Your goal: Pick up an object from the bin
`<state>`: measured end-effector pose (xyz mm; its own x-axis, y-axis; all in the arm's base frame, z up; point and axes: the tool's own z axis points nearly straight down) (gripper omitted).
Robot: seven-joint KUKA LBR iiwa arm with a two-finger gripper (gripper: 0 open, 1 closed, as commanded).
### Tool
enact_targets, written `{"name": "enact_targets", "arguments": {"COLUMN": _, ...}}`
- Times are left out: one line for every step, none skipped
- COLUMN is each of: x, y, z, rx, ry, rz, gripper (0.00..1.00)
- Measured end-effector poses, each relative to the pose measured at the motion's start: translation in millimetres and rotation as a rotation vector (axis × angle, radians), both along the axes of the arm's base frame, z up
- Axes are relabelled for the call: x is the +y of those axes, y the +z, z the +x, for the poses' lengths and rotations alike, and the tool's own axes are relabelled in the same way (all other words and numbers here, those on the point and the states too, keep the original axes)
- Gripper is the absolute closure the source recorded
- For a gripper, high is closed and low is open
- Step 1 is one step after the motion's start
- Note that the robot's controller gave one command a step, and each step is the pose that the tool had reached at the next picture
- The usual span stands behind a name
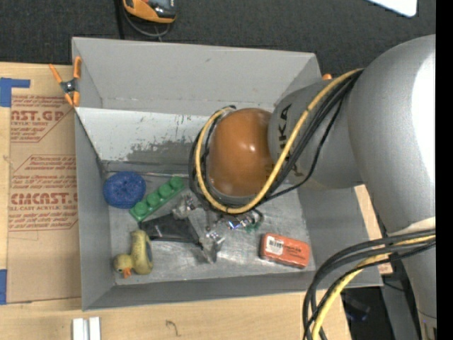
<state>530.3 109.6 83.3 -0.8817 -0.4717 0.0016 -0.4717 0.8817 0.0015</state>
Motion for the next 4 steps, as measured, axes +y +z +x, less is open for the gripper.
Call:
{"name": "enact_targets", "arguments": {"x": 18, "y": -7, "z": 19.5, "rx": -0.007, "ry": 0.145, "rz": 0.001, "gripper": 0.00}}
{"name": "enact_targets", "arguments": {"x": 39, "y": -9, "z": 7.0, "rx": -0.010, "ry": -0.052, "rz": 0.003, "gripper": 1.00}}
{"name": "enact_targets", "arguments": {"x": 39, "y": -9, "z": 7.0, "rx": -0.010, "ry": -0.052, "rz": 0.004, "gripper": 1.00}}
{"name": "enact_targets", "arguments": {"x": 46, "y": 190, "z": -1.8, "rx": -0.002, "ry": 0.030, "rz": 0.000, "gripper": 1.00}}
